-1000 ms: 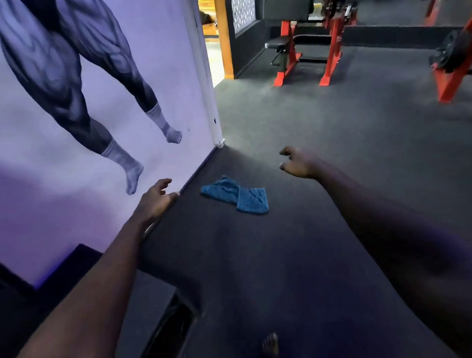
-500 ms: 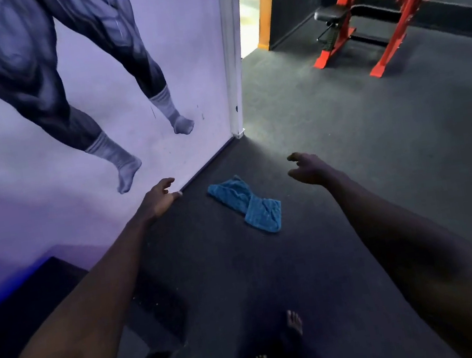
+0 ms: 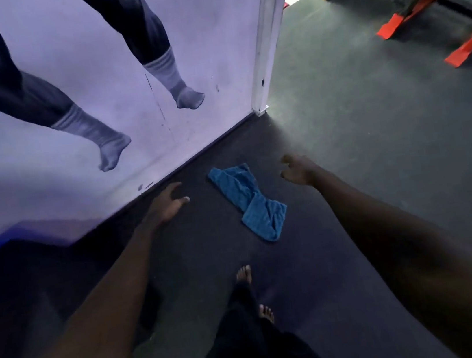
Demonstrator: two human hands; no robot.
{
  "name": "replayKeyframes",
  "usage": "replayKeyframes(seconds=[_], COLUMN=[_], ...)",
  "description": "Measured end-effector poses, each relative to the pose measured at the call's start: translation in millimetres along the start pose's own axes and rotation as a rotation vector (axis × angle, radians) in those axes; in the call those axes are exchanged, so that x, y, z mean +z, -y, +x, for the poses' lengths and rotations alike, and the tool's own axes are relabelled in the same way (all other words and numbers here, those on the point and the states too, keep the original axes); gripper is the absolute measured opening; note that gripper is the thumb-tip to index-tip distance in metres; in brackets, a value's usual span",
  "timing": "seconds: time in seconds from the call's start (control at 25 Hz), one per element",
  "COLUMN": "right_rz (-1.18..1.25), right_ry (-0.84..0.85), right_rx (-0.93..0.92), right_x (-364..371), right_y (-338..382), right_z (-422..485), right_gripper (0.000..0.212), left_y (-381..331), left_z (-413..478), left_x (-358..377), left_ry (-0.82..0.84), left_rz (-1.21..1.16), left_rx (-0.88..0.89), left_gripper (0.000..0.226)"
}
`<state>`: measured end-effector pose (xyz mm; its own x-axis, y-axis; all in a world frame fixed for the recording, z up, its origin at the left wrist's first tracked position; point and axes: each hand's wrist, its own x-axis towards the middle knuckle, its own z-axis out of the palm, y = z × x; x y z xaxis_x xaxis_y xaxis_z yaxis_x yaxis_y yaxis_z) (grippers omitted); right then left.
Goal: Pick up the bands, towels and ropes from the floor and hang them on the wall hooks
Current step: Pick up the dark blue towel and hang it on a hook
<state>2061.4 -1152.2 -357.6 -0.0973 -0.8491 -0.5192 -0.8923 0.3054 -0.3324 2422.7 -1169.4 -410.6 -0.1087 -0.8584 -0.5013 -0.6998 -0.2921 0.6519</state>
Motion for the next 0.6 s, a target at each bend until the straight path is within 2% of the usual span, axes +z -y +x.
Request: replayKeyframes(seconds=[0.16,0.36,0.48,0.6], right_rz=[-0.081,-0.217,-0.293,-0.373], right_ry=[0.094,0.289,0.396,0.516], right_rx=[-0.015,-0.032,-0.094,-0.133], right_x=[9.8,52.9,96.5,173.1], right_y=[-15.9,-49.8,-77.7,-116.5], right_z=[96.6,205.9,288.4,383.8], right_gripper=[0.049,0.052,0.052,0.055], left_y=[-4.4,12.3,46.0,95.8], left_z=[91.9,169.2,218.4,270.7], left_x=[40.9,98.7,147.8,220.9], left_ry=[0.034,0.062,0.073,0.02], left_rz=[-0.051,-0.157,-0.189,-0.275], left_rx=[-0.091,-0.21,-0.336,-0.451], left_gripper=[0.056,0.054,0.054,0.055])
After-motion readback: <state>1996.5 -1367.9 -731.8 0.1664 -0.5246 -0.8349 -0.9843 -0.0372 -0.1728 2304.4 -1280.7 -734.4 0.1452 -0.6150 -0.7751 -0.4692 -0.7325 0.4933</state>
